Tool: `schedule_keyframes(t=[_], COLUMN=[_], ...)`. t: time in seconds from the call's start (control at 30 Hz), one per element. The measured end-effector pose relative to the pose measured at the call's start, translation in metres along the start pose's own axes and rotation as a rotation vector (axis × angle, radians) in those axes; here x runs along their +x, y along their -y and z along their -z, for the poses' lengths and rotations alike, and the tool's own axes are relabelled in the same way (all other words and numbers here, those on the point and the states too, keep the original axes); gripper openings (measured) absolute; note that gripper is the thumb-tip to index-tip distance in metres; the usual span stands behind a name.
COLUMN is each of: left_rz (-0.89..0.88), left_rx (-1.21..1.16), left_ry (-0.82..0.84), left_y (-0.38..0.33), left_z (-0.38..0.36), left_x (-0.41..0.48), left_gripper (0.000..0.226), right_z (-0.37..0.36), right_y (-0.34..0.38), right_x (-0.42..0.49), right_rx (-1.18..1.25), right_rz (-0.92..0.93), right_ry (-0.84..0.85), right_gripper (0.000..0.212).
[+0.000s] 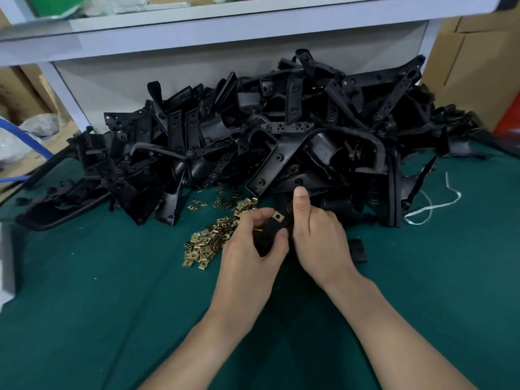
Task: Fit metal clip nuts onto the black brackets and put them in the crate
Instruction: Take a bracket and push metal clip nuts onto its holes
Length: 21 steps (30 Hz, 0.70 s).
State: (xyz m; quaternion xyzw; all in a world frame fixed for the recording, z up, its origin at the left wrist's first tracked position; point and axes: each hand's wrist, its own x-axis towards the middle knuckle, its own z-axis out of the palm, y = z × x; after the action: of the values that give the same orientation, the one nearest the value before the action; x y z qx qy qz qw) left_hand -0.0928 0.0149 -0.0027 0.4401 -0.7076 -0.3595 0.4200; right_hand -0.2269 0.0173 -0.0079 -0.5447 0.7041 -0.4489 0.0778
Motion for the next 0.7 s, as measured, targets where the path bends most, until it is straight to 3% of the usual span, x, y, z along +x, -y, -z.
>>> schedule_keyframes(t=[0.53,0.7], left_rz=[-0.082,-0.098], left_rx=[-0.054,-0.045], left_ry=[0.02,0.123], left_y=[0.006,0.007], left_z=[0.001,0.011], left_x=[0.005,0.01], left_gripper=[0.022,0.016], right_z=[-0.002,0.001], right_y=[-0.003,-0.005], right_x=[-0.002,0.001], right_rx=[0.041,0.071], right_rz=[0.081,0.092], right_ry=[-0.046,-0.075], right_gripper=[0.062,0.064])
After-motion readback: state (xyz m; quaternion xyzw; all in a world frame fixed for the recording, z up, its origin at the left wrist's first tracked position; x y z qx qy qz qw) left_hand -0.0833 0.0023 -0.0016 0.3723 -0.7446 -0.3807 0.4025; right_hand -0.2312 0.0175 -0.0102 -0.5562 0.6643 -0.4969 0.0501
